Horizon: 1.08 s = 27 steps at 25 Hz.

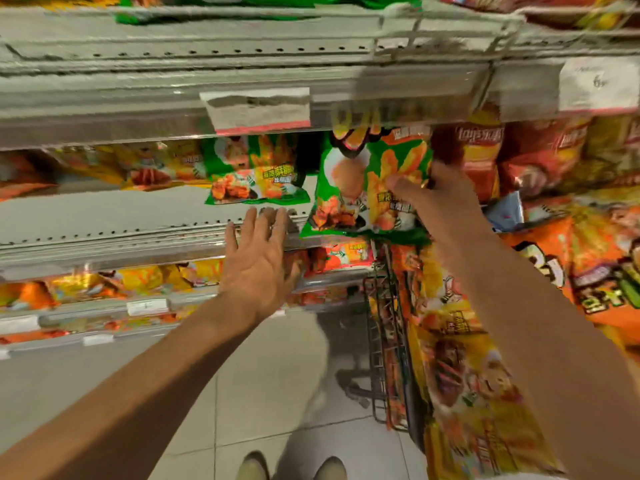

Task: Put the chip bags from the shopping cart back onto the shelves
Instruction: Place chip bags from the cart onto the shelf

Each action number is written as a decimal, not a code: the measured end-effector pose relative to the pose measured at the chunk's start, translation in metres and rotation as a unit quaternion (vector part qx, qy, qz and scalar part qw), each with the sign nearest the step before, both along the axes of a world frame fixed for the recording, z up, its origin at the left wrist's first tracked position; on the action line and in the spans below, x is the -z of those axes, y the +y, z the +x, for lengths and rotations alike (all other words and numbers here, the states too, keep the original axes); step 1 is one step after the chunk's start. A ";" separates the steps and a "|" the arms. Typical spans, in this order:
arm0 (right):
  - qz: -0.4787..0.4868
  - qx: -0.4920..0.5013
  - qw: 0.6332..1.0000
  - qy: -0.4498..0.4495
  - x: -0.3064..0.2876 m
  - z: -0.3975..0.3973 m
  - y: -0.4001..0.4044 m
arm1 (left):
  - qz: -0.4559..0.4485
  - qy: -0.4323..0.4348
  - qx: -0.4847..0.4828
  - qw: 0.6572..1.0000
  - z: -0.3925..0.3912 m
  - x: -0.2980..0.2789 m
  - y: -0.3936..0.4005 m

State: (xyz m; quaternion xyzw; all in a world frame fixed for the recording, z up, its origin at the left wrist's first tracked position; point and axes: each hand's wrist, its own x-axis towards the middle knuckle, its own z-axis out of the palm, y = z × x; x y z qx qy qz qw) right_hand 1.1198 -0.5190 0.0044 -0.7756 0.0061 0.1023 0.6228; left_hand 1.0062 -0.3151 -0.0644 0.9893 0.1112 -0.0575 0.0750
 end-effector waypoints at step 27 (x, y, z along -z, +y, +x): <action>-0.062 0.040 0.995 -0.073 0.003 0.033 -0.026 | 0.001 0.036 -0.022 0.999 0.002 0.001 -0.008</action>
